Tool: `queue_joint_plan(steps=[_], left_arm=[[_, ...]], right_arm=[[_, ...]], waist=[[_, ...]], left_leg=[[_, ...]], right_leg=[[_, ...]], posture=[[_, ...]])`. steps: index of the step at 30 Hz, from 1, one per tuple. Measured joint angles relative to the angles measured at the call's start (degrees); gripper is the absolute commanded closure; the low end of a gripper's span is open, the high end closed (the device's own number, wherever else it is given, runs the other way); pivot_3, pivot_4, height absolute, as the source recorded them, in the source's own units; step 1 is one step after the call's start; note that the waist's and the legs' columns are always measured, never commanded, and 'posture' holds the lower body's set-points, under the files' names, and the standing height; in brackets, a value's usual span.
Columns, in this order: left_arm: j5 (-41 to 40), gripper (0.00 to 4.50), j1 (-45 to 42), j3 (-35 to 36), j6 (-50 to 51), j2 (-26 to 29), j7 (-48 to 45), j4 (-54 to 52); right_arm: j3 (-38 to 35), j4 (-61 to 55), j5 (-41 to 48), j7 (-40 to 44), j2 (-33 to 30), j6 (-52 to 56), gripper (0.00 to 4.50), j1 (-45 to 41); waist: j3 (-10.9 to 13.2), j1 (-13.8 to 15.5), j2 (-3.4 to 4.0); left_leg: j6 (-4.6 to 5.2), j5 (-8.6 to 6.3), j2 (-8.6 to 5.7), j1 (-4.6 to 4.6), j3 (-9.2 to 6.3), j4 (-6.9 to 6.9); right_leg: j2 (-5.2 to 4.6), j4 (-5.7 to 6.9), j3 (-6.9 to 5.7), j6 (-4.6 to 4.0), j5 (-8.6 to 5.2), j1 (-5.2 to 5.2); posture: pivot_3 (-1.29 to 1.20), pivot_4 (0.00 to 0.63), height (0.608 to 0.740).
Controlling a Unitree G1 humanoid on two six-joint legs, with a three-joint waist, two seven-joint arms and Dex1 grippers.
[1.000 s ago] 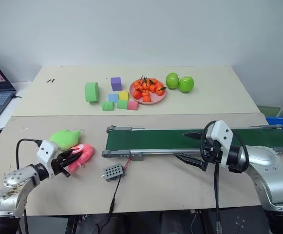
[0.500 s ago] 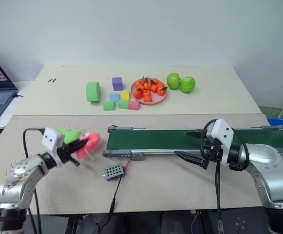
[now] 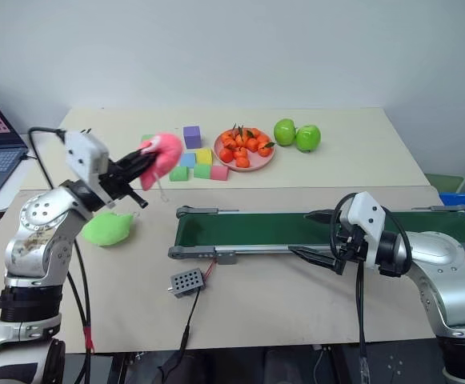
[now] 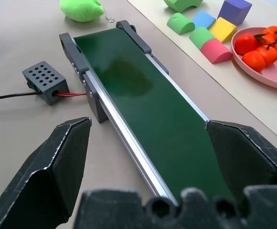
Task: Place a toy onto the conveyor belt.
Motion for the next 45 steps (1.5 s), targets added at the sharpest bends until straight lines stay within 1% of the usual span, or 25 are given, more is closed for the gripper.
queue_joint_plan(steps=[2, 4, 8, 10, 11, 15, 20, 24, 26, 32, 33, 37, 41, 45], left_arm=[[-1.3, 4.46, -0.3, -2.4, 2.3, 0.8, -3.2, 0.1], [-1.5, 4.46, -0.4, -5.1, 2.6, 2.1, -7.4, 1.1], [-0.5, 4.46, -2.1, -8.6, 2.5, 3.4, -12.8, 4.7], [0.7, 4.46, -3.3, -10.4, 2.3, 4.0, -14.9, 6.2], [2.4, 4.46, -4.6, -12.4, 1.7, 4.1, -16.5, 8.1], [6.2, 4.46, -5.2, -16.5, -0.4, 4.6, -20.5, 12.6], [9.4, 4.46, -6.4, -18.6, -3.3, 4.3, -23.0, 14.9], [9.8, 3.20, -6.8, -18.7, -4.4, 4.0, -24.3, 15.0], [9.8, 2.31, -6.9, -18.7, -4.4, 3.6, -24.3, 15.0], [9.6, 0.12, -9.1, -17.9, -3.8, 3.1, -23.6, 14.7], [9.5, 0.03, -9.3, -17.6, -3.7, 2.8, -23.4, 14.6], [8.4, 0.03, -11.6, -15.8, 0.0, 1.0, -21.1, 14.0], [4.4, 0.03, -15.2, -12.4, 6.0, -0.5, -18.9, 12.1], [-0.2, 0.03, -16.5, -9.4, 12.4, -0.8, -18.0, 10.5]], right_arm=[[0.0, 0.0, 0.0, -0.1, 0.0, 0.0, 0.00, 0.0], [-0.1, 0.0, 0.0, -0.1, 0.0, 0.0, 0.00, 0.1], [-1.1, -1.0, 0.0, -0.4, -0.2, 0.0, 0.00, 0.9], [-1.9, -1.7, 0.1, -0.6, -0.3, 0.1, 0.00, 1.8], [-2.6, -2.5, 0.1, -0.9, -0.3, 0.2, 0.00, 2.7], [-3.6, -4.2, 0.1, -1.9, -0.3, 0.6, 0.00, 4.7], [-4.9, -4.9, 0.2, -2.6, -0.3, 1.0, 0.00, 5.2], [-5.2, -5.5, 0.9, -2.8, -0.4, 1.7, 0.00, 5.5], [-5.2, -5.5, 1.2, -2.8, -0.7, 1.7, 0.00, 5.5], [-5.2, -5.3, 1.3, -2.8, -0.9, 1.7, 0.00, 4.4], [-5.2, -5.3, 1.3, -2.8, -1.0, 1.7, 0.00, 4.3], [-5.0, -4.2, 1.2, -2.6, -1.0, 1.7, 0.00, 3.6], [-4.4, -3.9, 1.2, -2.0, -1.0, 1.7, 0.00, 3.0], [-4.4, -3.3, 1.2, -1.6, -1.2, 1.7, 0.00, 2.9]], waist=[[0.0, -0.2, 0.00], [0.0, -0.4, 0.00], [0.0, -0.2, 0.00], [0.0, -0.1, 0.00], [0.0, 0.0, 0.00], [0.0, 0.0, 0.00], [0.0, -0.1, 0.00], [0.0, -0.2, 0.00], [0.0, -0.1, 0.00], [0.0, -0.1, 0.00], [0.0, -0.1, 0.00], [0.0, -0.1, -0.02], [0.0, -0.1, -0.01], [0.0, -0.3, -0.01]], left_leg=[[0.00, 0.00, 0.00, 0.01, 0.01, 0.00], [0.00, 0.00, 0.01, 0.02, 0.03, 0.00], [0.00, 0.01, 0.00, 0.02, 0.03, 0.01], [0.01, 0.00, -0.01, 0.01, 0.03, 0.01], [0.01, 0.00, -0.02, 0.00, 0.01, 0.01], [0.03, -0.01, -0.02, -0.02, 0.03, 0.01], [0.03, -0.01, -0.01, 0.00, 0.02, 0.02], [0.04, -0.01, -0.01, 0.00, 0.02, 0.03], [0.04, -0.01, -0.01, -0.01, 0.01, 0.03], [0.04, -0.01, -0.01, 0.00, 0.02, 0.04], [0.04, -0.01, -0.01, 0.00, 0.01, 0.04], [0.04, -0.01, -0.02, -0.02, 0.01, 0.06], [0.04, -0.01, -0.01, -0.02, -0.01, 0.04], [0.04, -0.01, -0.01, -0.01, -0.01, 0.04]], right_leg=[[0.01, -0.01, 0.00, 0.00, 0.00, 0.00], [0.02, -0.02, 0.02, 0.00, 0.00, -0.01], [0.02, -0.02, 0.01, 0.00, 0.00, 0.00], [0.02, -0.02, 0.01, 0.00, 0.00, 0.02], [0.02, -0.02, 0.00, 0.00, 0.00, 0.04], [0.02, -0.02, 0.00, 0.00, 0.00, 0.04], [0.02, -0.04, 0.00, 0.00, -0.01, 0.04], [0.02, -0.03, 0.02, 0.00, 0.00, 0.04], [0.02, -0.02, 0.01, 0.00, 0.00, 0.04], [0.02, -0.03, 0.01, 0.00, 0.00, 0.04], [0.02, -0.03, 0.01, 0.00, 0.00, 0.04], [0.02, -0.01, 0.00, 0.01, 0.00, 0.05], [0.02, 0.00, 0.00, 0.01, 0.00, 0.05], [0.02, 0.01, 0.01, 0.02, 0.00, 0.04]], posture=[[0.00, 0.150, 0.738], [0.00, 0.150, 0.738], [0.00, 0.150, 0.738], [0.00, 0.150, 0.738], [0.00, 0.150, 0.738], [0.00, 0.150, 0.738], [0.00, 0.150, 0.738], [0.00, 0.150, 0.738], [0.00, 0.150, 0.738], [0.00, 0.150, 0.738], [0.00, 0.150, 0.738], [0.00, 0.150, 0.738], [0.00, 0.150, 0.738], [0.00, 0.150, 0.738]])
